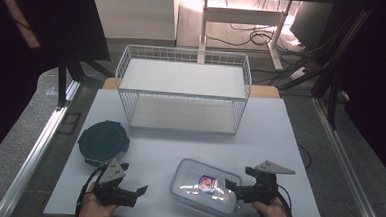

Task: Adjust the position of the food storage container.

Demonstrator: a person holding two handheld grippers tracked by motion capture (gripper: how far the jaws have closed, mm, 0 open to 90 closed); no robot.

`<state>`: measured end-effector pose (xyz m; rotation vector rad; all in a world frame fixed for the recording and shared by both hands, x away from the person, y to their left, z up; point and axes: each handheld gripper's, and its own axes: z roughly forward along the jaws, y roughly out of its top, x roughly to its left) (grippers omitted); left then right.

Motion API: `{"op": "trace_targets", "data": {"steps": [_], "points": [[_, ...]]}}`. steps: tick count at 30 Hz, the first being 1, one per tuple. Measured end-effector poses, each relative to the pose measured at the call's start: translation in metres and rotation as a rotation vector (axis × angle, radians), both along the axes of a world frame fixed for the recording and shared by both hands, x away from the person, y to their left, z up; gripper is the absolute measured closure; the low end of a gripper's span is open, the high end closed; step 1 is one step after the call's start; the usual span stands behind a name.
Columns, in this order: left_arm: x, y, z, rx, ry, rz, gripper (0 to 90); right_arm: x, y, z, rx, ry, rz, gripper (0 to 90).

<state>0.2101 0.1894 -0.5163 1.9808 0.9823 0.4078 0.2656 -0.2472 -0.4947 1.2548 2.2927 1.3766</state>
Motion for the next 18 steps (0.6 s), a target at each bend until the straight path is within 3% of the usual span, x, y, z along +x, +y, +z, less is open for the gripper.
{"op": "trace_targets", "data": {"steps": [4, 10, 15, 18], "points": [[0.0013, -0.0003, -0.0016, -0.035, 0.018, -0.026, 3.1, -0.0010, 0.0040, -0.0004, -0.032, -0.016, 0.010, 0.0], [0.0018, -0.0018, -0.0025, -0.042, 0.030, -0.054, 4.0, -0.0004, 0.0041, -0.0004, -0.023, -0.009, 0.014, 0.0], [0.0020, -0.0033, -0.0015, -0.033, 0.036, -0.037, 2.4, -0.0006, 0.0039, 0.0011, -0.013, -0.008, 0.020, 0.0], [0.0044, -0.0035, -0.0002, -0.061, 0.059, -0.012, 5.7, -0.0005, 0.0045, 0.0019, -0.022, -0.013, 0.020, 0.0]]}}
